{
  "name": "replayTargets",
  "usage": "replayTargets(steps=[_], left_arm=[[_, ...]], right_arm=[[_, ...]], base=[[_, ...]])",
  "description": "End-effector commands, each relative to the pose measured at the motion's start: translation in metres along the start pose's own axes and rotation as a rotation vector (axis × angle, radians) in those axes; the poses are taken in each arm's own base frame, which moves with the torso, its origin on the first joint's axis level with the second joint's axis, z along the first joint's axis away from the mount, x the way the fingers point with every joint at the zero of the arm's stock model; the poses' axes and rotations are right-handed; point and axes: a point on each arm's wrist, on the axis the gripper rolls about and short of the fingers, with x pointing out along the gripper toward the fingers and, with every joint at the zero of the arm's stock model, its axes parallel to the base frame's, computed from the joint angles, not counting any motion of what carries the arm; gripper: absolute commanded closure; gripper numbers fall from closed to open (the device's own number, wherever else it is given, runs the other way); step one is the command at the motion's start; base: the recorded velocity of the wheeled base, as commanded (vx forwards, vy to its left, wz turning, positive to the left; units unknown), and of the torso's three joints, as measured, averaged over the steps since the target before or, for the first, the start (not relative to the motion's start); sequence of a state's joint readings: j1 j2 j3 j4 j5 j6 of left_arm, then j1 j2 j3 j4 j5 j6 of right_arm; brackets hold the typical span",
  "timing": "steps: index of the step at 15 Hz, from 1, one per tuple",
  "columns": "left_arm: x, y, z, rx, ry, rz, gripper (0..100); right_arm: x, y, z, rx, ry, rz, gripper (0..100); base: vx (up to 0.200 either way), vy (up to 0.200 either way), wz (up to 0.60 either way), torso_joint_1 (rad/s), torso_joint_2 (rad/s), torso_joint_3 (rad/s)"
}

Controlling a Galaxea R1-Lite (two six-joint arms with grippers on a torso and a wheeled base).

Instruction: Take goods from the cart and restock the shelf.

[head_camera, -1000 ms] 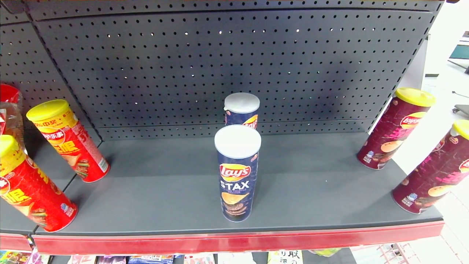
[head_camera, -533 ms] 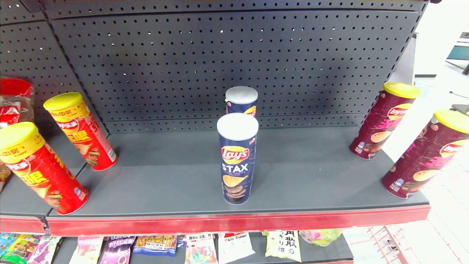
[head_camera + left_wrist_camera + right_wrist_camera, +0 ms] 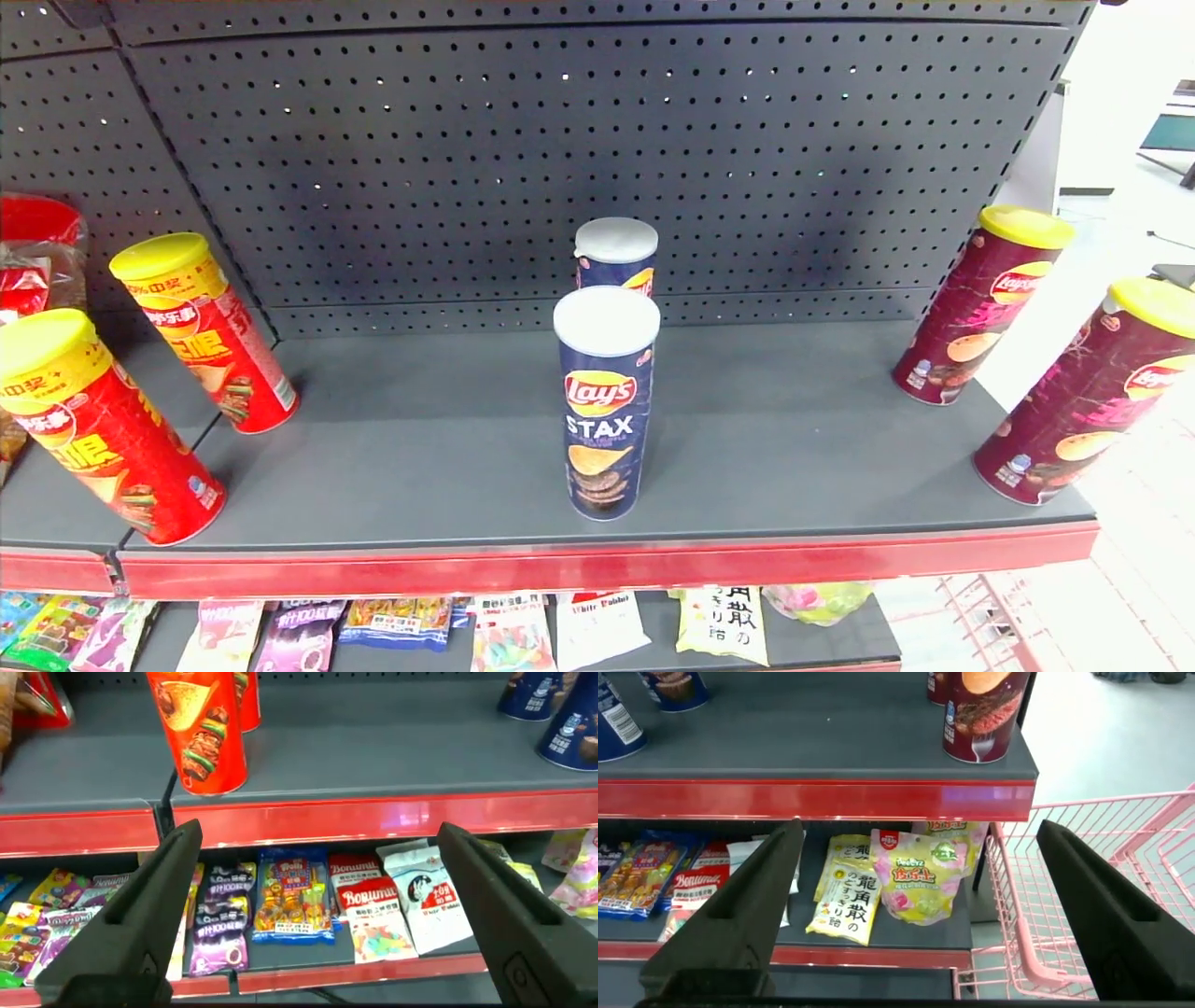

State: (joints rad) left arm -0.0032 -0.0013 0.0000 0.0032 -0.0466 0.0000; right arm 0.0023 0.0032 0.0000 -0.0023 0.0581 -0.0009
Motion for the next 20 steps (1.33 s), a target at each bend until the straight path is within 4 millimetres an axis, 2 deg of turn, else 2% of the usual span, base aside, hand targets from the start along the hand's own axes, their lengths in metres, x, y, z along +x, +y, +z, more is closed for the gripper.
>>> replayTargets(steps=[1, 20], left_arm=[[0.0000, 0.0000, 0.0005, 0.000, 0.000, -0.001, 0], [0.0001, 0.0000, 0.0000, -0.002, 0.001, -0.001, 0]], right_arm=[[-0.0001, 0.0000, 0.0000, 0.001, -0.002, 0.001, 0], [-0.0001, 0.0000, 0.0000, 0.004, -0.002, 0.002, 0]], base=[[0.000, 0.000, 0.60, 0.012, 0.00, 0.002], [0.000, 0.000, 0.00, 0.000, 0.00, 0.000]])
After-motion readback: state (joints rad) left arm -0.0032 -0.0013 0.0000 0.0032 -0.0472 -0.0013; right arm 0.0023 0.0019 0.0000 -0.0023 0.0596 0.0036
